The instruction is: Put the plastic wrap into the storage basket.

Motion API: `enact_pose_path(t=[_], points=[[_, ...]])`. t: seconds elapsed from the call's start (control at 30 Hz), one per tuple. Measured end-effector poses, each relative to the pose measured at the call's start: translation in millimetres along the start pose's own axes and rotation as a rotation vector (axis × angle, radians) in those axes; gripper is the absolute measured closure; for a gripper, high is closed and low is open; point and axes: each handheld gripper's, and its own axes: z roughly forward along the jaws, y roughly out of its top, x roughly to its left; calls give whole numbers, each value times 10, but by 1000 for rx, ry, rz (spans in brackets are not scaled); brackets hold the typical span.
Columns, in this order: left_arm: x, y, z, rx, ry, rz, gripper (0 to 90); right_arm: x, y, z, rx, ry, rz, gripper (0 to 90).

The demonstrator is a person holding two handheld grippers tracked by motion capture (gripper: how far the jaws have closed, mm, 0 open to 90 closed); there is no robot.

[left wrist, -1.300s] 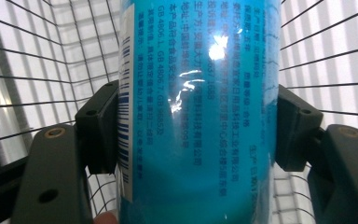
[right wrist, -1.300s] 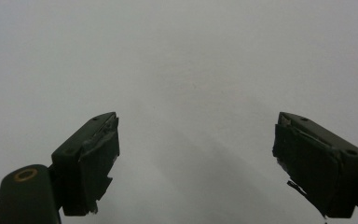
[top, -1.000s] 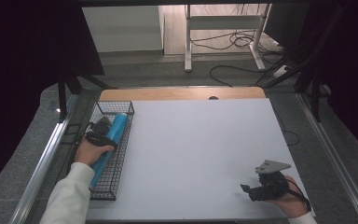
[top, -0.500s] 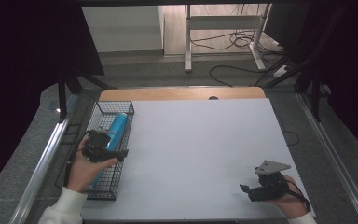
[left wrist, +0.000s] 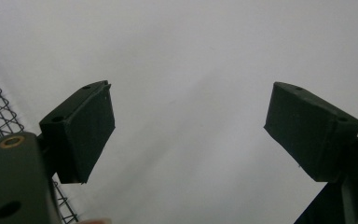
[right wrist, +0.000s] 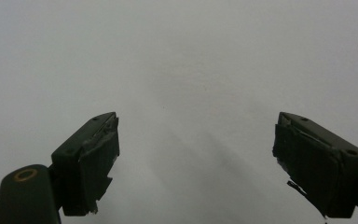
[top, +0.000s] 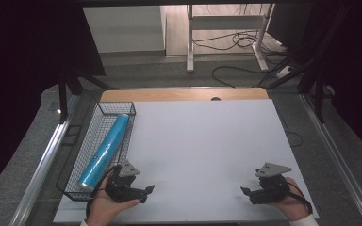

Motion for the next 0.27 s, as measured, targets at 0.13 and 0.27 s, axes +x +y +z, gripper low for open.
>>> enact_pose_path(t=[0.13,0.27], points=[[-13,-20,9,-39,18,-11,168,0,33,2,-15,10,6,143],[3,-57,32,-40,16,-31,168,12,47,-9,-40,10,4,141]])
